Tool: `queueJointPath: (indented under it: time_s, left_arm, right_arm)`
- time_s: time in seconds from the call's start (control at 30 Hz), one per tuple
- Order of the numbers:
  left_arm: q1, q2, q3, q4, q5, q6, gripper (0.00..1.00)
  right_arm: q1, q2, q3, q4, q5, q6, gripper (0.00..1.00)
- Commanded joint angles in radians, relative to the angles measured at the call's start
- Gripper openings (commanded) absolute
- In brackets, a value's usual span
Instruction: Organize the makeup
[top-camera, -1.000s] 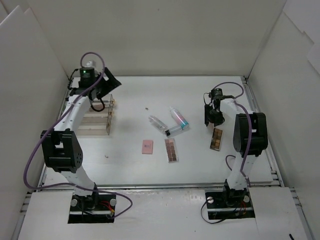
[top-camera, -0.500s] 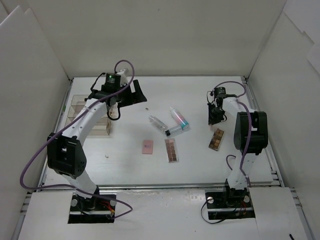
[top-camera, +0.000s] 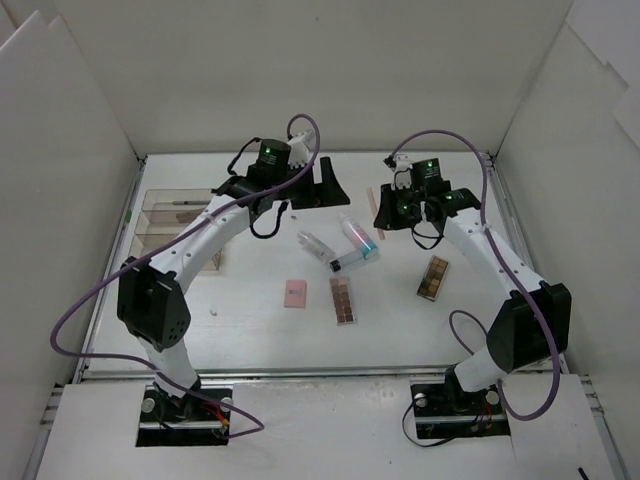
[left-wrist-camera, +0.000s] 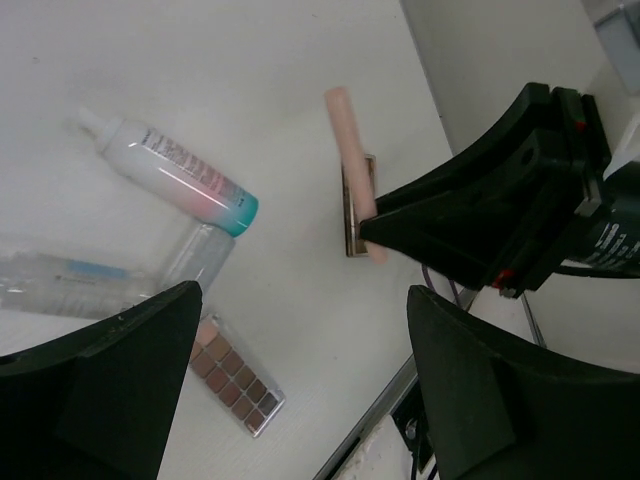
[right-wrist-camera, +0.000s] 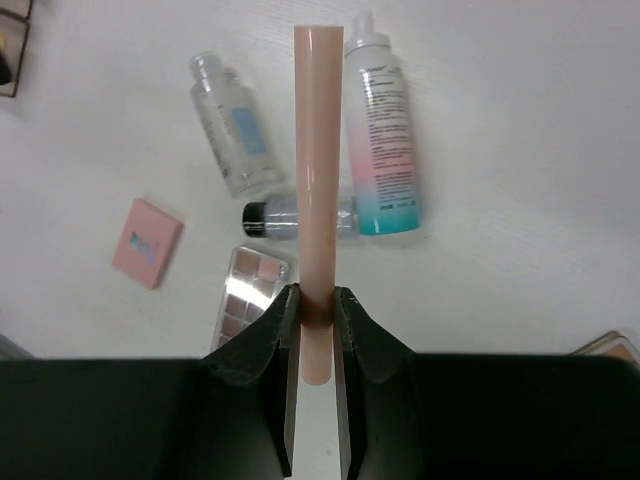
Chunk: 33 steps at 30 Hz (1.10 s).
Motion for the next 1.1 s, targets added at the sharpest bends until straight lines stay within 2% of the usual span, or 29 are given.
queueJointPath:
  time_s: [0.0, 0.23, 0.4, 0.47, 0.53, 0.57, 0.63, 0.7, 0.77, 0.8, 0.83, 0.87, 0.93, 1.07]
  left_arm:
    - [-0.051, 0.006, 0.067, 0.081, 0.022, -0.043, 0.78]
    - [-0.104, 0.040, 0.076, 0.115, -0.020, -0.076, 0.74]
    - [-0.124, 0.060, 0.074, 0.115, -0.054, -0.090, 0.66]
    - [-0.124, 0.058, 0.064, 0.127, -0.066, -0.095, 0.57]
    - [-0.124, 0.052, 0.056, 0.136, -0.072, -0.099, 0.44]
    - [-0.124, 0.051, 0.051, 0.140, -0.074, -0.101, 0.28]
    - [-0.124, 0.046, 0.048, 0.147, -0.077, -0.104, 0.08]
    - [-0.124, 0.044, 0.042, 0.152, -0.074, -0.116, 0.01]
    - [-0.114, 0.038, 0.019, 0.172, -0.057, -0.138, 0.00]
    - [-0.104, 0.035, -0.001, 0.179, -0.040, -0.144, 0.00]
    - [-0.086, 0.029, -0.010, 0.195, -0.034, -0.153, 0.00]
    - [-0.076, 0.024, -0.021, 0.199, -0.031, -0.164, 0.00]
    - [-0.032, 0.003, -0.057, 0.213, -0.031, -0.178, 0.00]
    - [0.082, -0.038, -0.103, 0.207, -0.064, -0.191, 0.00]
  right_arm:
    - [0.049, -0.044, -0.024, 0.002, -0.073, 0.026, 0.00]
    - [0.106, -0.095, -0.015, 0.019, -0.084, 0.053, 0.00]
    - [0.129, -0.098, -0.003, 0.022, -0.091, 0.058, 0.00]
    - [0.140, -0.096, 0.005, 0.022, -0.093, 0.060, 0.00]
    - [0.146, -0.096, 0.008, 0.024, -0.093, 0.061, 0.01]
    - [0.152, -0.093, 0.011, 0.025, -0.095, 0.060, 0.02]
    - [0.155, -0.089, 0.016, 0.025, -0.093, 0.061, 0.03]
    - [0.162, -0.084, 0.019, 0.025, -0.095, 0.064, 0.06]
    - [0.166, -0.075, 0.026, 0.027, -0.081, 0.073, 0.21]
    - [0.168, -0.073, 0.031, 0.027, -0.075, 0.077, 0.32]
    - [0.163, -0.070, 0.035, 0.025, -0.066, 0.081, 0.50]
    - [0.163, -0.069, 0.037, 0.027, -0.058, 0.086, 0.56]
    - [0.166, -0.072, 0.037, 0.027, -0.030, 0.098, 0.67]
    - [0.131, -0.090, 0.025, 0.025, 0.002, 0.110, 0.73]
